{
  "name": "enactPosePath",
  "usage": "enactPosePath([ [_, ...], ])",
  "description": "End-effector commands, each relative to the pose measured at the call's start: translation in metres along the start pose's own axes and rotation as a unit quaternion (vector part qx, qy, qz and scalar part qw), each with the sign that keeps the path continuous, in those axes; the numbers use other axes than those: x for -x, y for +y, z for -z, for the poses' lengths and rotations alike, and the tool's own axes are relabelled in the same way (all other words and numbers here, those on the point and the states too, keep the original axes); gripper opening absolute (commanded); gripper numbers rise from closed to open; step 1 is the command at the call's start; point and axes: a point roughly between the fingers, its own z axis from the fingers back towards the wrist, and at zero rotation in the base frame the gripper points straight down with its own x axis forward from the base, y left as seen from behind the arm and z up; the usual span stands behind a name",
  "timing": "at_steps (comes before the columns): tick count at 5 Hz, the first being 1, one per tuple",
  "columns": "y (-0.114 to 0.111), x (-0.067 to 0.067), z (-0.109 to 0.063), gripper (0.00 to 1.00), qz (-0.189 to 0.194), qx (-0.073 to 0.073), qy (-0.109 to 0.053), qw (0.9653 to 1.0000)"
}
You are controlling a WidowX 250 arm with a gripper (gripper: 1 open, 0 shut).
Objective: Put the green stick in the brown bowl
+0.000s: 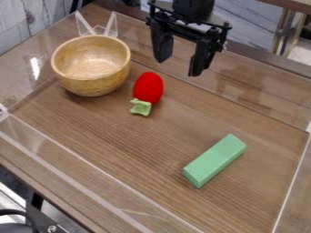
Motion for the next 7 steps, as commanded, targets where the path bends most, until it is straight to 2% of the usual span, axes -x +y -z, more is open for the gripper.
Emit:
enactPosePath([
  [1, 0.005, 0.003, 0.018, 1.00, -0.007, 0.004, 0.015, 0.9999],
  [2, -0.009, 0.023, 0.046, 1.00, 0.002, 0.004, 0.022, 0.9997],
  [3, -0.033, 0.037, 0.063, 1.00, 0.016, 0.003, 0.010, 0.9998],
  [4, -0.055, 0.042, 0.071, 1.00, 0.053, 0.001, -0.008, 0.9986],
  [5, -0.065, 0.043, 0.075, 1.00, 0.084, 0.000, -0.027, 0.9961],
  [6, -0.079, 0.033, 0.084, 1.00, 0.066, 0.001, -0.046, 0.9968],
  [7, -0.087, 0.025, 0.093, 1.00, 0.053, 0.010, -0.064, 0.9965],
])
